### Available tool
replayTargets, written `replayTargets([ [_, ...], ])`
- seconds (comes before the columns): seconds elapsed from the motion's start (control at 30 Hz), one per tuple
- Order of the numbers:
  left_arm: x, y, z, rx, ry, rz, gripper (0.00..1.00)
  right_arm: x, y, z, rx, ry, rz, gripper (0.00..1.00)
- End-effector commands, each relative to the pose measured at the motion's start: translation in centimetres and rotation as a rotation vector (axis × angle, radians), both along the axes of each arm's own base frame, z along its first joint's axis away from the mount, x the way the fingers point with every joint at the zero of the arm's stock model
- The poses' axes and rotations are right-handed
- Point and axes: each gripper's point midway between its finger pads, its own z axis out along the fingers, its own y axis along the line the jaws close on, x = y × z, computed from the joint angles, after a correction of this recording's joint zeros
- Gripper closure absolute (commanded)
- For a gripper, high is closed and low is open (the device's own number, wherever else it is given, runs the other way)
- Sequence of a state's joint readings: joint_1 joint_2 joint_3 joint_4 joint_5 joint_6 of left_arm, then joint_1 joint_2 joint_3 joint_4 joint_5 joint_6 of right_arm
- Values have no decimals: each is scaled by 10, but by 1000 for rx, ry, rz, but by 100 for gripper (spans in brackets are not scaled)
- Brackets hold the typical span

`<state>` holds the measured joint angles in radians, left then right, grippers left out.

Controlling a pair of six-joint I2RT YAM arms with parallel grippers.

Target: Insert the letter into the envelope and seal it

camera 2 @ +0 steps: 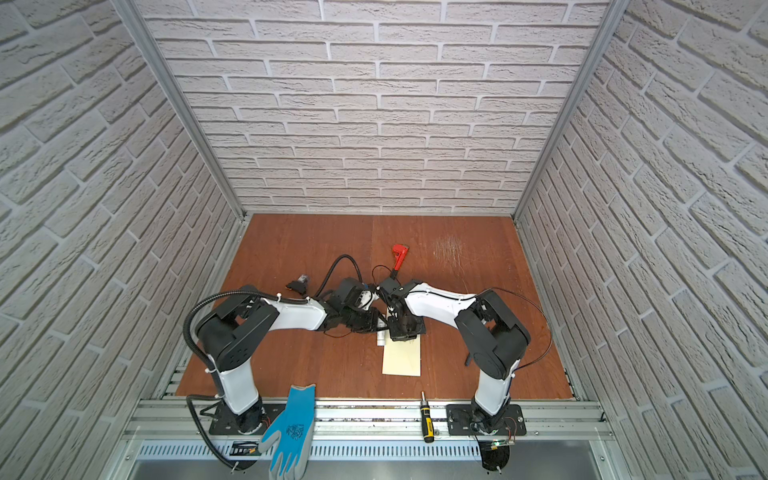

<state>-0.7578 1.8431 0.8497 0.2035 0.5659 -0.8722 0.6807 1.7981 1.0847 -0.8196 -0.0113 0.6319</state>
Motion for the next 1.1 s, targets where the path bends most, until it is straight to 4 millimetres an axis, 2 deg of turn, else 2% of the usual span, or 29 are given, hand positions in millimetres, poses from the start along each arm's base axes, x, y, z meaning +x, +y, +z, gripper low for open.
replayTargets([
  [0.0,-13,21,-25,109,59,11,100,-30,-1,-54,-23,117,9,88],
  [0.23,-13,21,-26,109,60,12,100,-29,1,-55,-18,114,10,85],
  [0.5,-14,21,-26,109,59,13,100,-25,7,-46,3,101,17,75],
  [0.6,-14,21,-26,109,60,12,100,-19,11,-28,18,65,27,71],
  [0.73,-14,21,-25,107,59,12,100,-4,13,16,26,-22,40,66],
  [0.87,-13,21,-25,106,59,14,100,7,6,56,-2,-91,51,63],
  [1.0,-13,21,-25,105,55,14,100,11,-3,69,-38,-110,47,64],
  [1.07,-14,21,-24,105,55,15,100,11,-8,67,-48,-103,37,70],
])
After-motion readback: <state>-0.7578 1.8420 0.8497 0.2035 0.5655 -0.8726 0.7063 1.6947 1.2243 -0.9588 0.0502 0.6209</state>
